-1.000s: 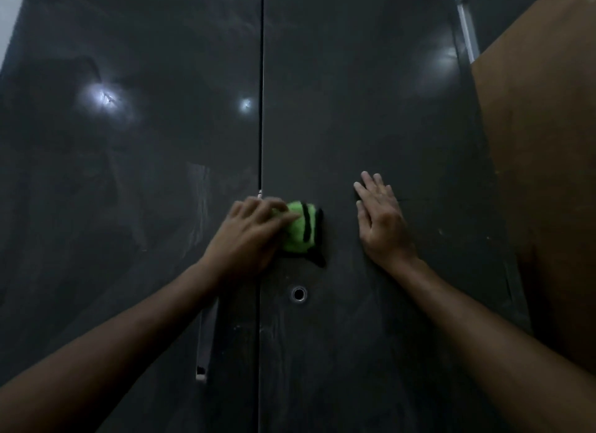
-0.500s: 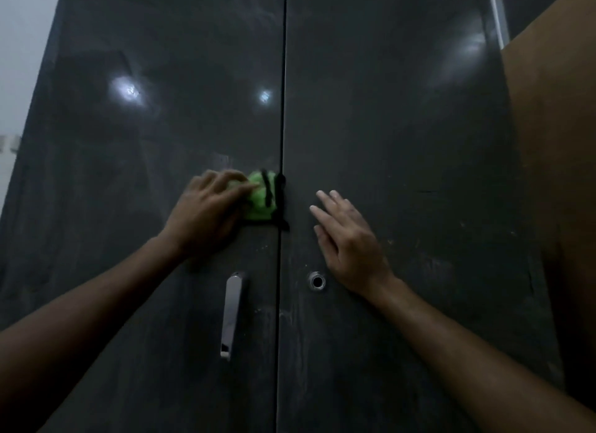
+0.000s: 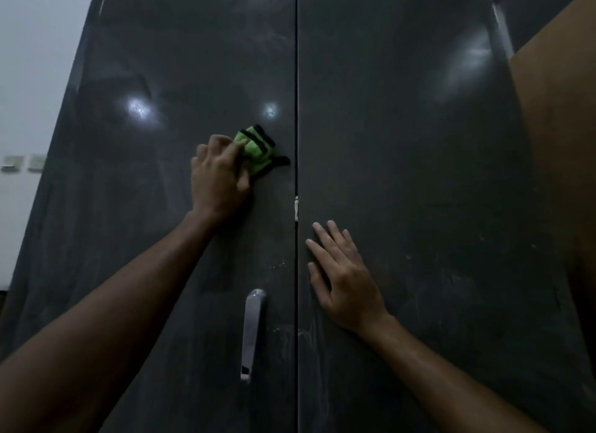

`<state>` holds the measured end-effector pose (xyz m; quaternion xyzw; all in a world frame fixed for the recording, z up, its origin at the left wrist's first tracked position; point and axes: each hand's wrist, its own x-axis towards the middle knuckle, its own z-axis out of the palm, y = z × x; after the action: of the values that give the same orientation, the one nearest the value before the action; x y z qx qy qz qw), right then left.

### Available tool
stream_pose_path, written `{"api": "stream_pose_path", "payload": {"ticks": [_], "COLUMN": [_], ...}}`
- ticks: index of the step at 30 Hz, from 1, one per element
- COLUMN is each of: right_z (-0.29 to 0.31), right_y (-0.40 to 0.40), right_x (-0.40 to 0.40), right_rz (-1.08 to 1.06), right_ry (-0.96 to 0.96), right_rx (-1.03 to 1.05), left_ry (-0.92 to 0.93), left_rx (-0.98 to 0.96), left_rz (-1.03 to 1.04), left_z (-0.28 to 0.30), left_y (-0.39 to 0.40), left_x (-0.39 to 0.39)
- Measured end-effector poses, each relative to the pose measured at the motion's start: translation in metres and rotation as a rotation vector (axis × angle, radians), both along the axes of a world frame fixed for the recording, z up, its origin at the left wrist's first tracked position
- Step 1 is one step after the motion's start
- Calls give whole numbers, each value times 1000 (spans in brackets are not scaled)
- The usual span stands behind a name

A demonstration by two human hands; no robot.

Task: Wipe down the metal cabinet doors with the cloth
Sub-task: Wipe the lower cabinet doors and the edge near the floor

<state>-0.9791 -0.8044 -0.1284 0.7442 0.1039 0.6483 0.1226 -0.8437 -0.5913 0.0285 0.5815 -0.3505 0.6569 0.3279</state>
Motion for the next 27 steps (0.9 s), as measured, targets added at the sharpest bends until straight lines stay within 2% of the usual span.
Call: {"api": "stream_pose_path", "payload": {"ticks": [3,5,7,9,11,12,13,16,17,19,21,22,23,24,27], "right_z": [0,0,-1,-1,-1,-1,-1,-2,-2,-2,-2,-2,-3,-3,-3], "right_y": [-4,-5,-5,-5,-4,-3,-3,-3,-3,-3,-2,-1,-1,0,0], "right_x": [1,3,5,6,6,5,5,4,5,5,5,5,4,4,3], "right_rz": [-1,0,9,15,14,13,10,-2,-6,-10,-8,-8,-9,-11,-14], "right_ry": [4,-4,-23,-33,-37,-39,-40,-37,-34,-35,-40,-41,-39,-33,-26], "right_rx": [-6,-8,-10,-13,-8,-7,-7,-14,-15,-12,-7,-5,-5,-6,-11], "left_ry": [-281,-367,-311,-83,114,99,6,-286,-316,-237,31,146,172,112,-245], "left_rx": [352,471,309,-22,-198,-160,-46,370,386,200,-126,-232,-250,-181,247], "left_rz": [-3,25,68,47,-13,-29,-30,18,50,92,40,1,-26,-32,22], "left_z": [-30,-49,-44,-30,-27,-35,-48,-80,-78,-61,-42,-39,-42,-50,-85], "left_y": [-9,5,24,42,44,39,33,37,45,58,66,63,56,46,34], "left_x": [-5,8,24,34,30,25,22,28,35,45,48,44,37,32,32]}}
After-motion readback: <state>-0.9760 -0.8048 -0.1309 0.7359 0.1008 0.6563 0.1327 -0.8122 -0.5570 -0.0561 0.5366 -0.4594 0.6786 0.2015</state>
